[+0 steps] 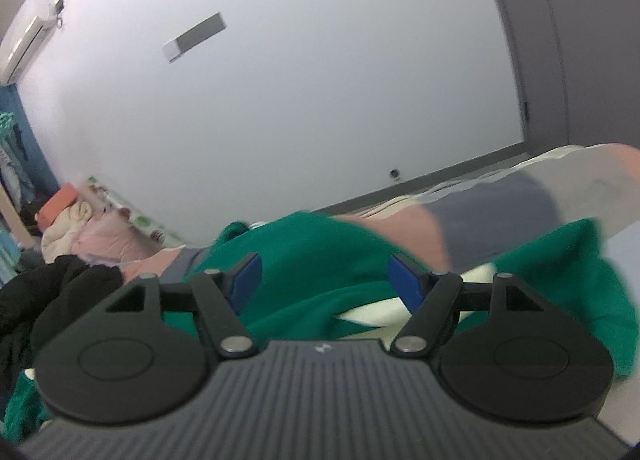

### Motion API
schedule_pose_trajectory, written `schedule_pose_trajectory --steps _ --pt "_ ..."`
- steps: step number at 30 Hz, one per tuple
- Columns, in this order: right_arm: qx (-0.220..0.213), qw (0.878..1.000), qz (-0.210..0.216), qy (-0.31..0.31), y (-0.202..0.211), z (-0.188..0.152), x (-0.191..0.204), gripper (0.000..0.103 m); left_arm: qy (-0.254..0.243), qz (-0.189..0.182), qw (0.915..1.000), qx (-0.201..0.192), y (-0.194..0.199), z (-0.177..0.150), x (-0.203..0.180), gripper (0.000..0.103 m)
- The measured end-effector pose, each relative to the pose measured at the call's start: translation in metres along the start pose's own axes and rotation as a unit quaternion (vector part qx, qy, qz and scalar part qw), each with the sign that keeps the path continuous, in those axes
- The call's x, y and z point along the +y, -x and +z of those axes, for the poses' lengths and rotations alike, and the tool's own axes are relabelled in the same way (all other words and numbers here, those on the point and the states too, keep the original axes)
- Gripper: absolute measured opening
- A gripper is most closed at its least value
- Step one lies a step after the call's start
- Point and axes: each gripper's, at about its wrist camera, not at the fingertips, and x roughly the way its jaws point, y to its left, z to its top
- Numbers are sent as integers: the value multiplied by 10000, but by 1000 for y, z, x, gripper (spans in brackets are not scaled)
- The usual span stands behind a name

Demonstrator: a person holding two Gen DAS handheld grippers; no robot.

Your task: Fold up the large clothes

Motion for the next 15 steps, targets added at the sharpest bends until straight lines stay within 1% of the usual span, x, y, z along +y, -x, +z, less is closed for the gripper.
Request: schedule_pose_trajectory --steps 3,4,6,7,8,9,10,15 --pt "79 9999 33 105 -23 -5 19 72 -55 -179 9997 154 0 -11 -19 64" --pt "94 9999 13 144 -32 -6 24 72 -84 -261 9994 196 0 -17 -25 64" --pt "16 9997 -116 217 -43 -9 31 72 -220 -276 9992 207 0 -22 -36 64" --pt "-17 9996 -139 230 -48 -11 33 77 -271 -292 9990 214 -1 -26 -42 64" --pt "-22 9996 -154 219 -53 -13 35 86 -297 -314 9988 240 -3 -30 -46 64" --pt "-10 9996 -182 207 -59 -15 36 88 -252 -341 9987 268 -4 -33 -47 64" --pt "36 9995 -229 209 -68 -17 37 90 -218 -393 9986 283 -4 -37 -49 64" --pt "293 9989 -352 84 -101 -32 38 91 -156 -504 9980 338 -9 -45 -54 64"
